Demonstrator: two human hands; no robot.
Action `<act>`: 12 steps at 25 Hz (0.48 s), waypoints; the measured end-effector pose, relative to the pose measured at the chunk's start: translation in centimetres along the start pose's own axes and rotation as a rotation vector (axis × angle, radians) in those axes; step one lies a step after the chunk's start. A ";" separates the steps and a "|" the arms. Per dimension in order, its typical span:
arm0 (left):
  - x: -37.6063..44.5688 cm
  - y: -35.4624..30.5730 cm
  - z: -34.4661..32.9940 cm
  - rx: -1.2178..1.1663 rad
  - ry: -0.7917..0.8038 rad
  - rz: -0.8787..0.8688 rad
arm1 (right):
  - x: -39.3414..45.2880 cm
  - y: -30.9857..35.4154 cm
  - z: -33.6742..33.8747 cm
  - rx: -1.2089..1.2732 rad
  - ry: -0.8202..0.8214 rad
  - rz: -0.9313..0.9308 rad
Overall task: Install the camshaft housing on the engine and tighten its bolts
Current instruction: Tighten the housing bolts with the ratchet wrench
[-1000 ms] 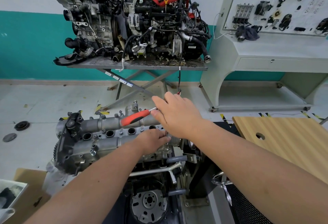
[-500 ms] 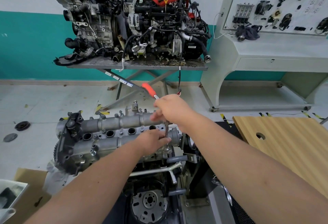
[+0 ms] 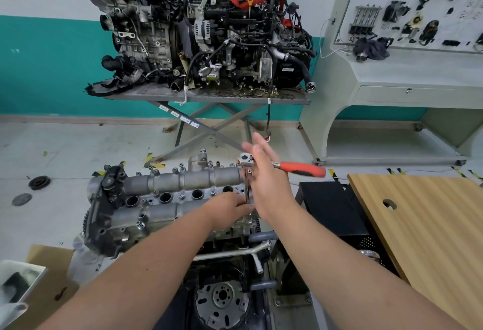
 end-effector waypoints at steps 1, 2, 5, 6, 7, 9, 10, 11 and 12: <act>0.1 0.0 0.1 0.002 -0.003 0.011 | -0.4 0.3 0.0 -0.138 0.027 0.145; 0.0 0.0 0.1 0.015 -0.002 0.015 | -0.7 0.7 0.0 -0.266 0.034 0.311; 0.0 0.0 0.0 0.091 -0.014 -0.016 | -1.0 2.0 -0.7 -0.680 0.081 0.904; 0.0 -0.1 0.1 0.050 -0.043 -0.009 | -1.1 2.2 -1.2 -0.828 0.125 1.068; 0.0 -0.3 0.2 -0.040 -0.078 -0.007 | -1.1 2.5 -1.7 -0.974 0.163 1.172; -0.3 -0.7 0.3 -0.058 -0.073 0.001 | -0.8 3.1 -2.2 -1.253 0.221 1.252; -0.3 -0.7 0.2 0.026 -0.042 0.000 | -0.6 3.4 -2.2 -1.363 0.249 1.255; -0.3 -0.4 0.1 0.078 -0.009 0.021 | -0.5 3.7 -2.2 -1.455 0.286 1.227; -0.3 -0.2 0.0 0.078 0.016 0.037 | -0.5 3.9 -2.2 -1.534 0.333 1.186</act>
Point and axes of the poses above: each hand's wrist, its own x-axis towards the middle knuckle, its own z-axis out of the back of the hand, y = z × x, the point moved 5 cm from there along x, towards the middle knuckle, and after that the axes turned 13 degrees about -y, right-handed, at the moved point
